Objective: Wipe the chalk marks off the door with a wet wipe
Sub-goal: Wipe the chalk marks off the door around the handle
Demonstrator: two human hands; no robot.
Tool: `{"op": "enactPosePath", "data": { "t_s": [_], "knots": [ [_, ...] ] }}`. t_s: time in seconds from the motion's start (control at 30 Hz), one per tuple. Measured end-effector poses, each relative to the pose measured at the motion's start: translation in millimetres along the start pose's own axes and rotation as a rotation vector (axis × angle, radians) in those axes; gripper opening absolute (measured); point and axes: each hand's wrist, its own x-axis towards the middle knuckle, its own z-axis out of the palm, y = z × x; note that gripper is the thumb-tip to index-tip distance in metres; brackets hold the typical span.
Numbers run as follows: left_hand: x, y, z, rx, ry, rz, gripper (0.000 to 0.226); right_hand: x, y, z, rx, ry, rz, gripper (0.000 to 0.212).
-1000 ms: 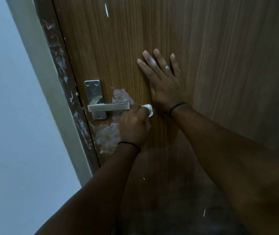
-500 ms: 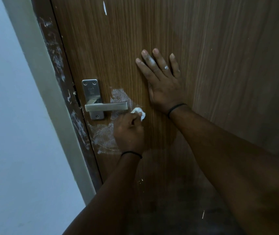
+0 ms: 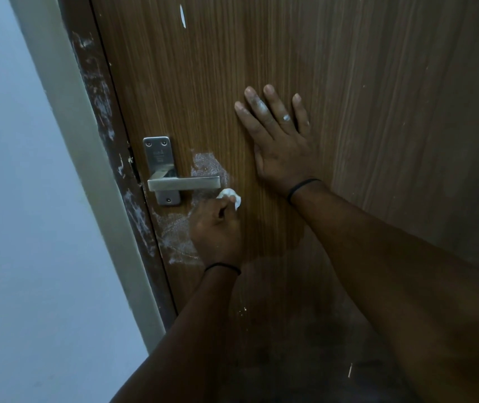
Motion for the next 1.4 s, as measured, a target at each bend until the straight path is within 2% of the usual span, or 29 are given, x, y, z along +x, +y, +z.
{"op": "enactPosePath", "data": {
  "t_s": [0.23, 0.37, 0.5, 0.63, 0.73, 0.8, 0.9, 1.03, 1.13, 1.23, 1.4],
  "knots": [
    [1.9, -7.3, 2.5, -0.017, 0.024, -0.015, 0.012, -0.2, -0.4, -0.7, -0.004, -0.004, 0.002, 0.050],
    [-18.4, -28.2, -12.1, 0.096, -0.131, 0.063, 0.009, -0.1, -2.2, -4.1, -0.005, 0.000, 0.004, 0.049],
    [-1.2, -23.5, -7.5, 0.166, -0.147, 0.206, 0.009, -0.5, -1.8, -4.8, -0.013, -0.003, 0.000, 0.049],
    [-10.3, -33.9, -14.0, 0.197, -0.293, 0.283, 0.008, 0.1, -2.0, -5.1, -0.005, -0.012, 0.006, 0.049],
    [-19.7, -37.8, -21.9, 0.212, -0.344, 0.351, 0.006, -1.1, -1.7, -3.2, -0.002, -0.007, 0.005, 0.049],
    [-8.8, -30.5, -16.3, 0.193, -0.299, 0.345, 0.006, -1.1, -1.8, -1.4, -0.006, 0.002, 0.004, 0.049],
    [11.0, -18.0, -8.3, 0.142, -0.113, 0.257, 0.008, -0.2, -1.8, -0.5, -0.009, 0.015, 0.003, 0.049],
    [8.7, -16.0, -6.7, -0.101, 0.053, -0.050, 0.005, -0.9, -0.5, -3.0, -0.008, 0.014, 0.004, 0.050],
    [10.7, -16.2, 0.1, -0.198, 0.176, -0.179, 0.010, -1.4, -1.0, -0.6, 0.000, 0.017, -0.006, 0.051],
    [14.5, -3.8, 7.1, -0.184, 0.198, -0.149, 0.011, -1.2, 0.8, 5.1, -0.001, 0.023, -0.013, 0.051],
    [6.9, 1.1, 13.1, 0.031, 0.136, 0.083, 0.007, -1.2, 0.4, 9.8, -0.017, 0.066, -0.004, 0.053]
  ]
}}
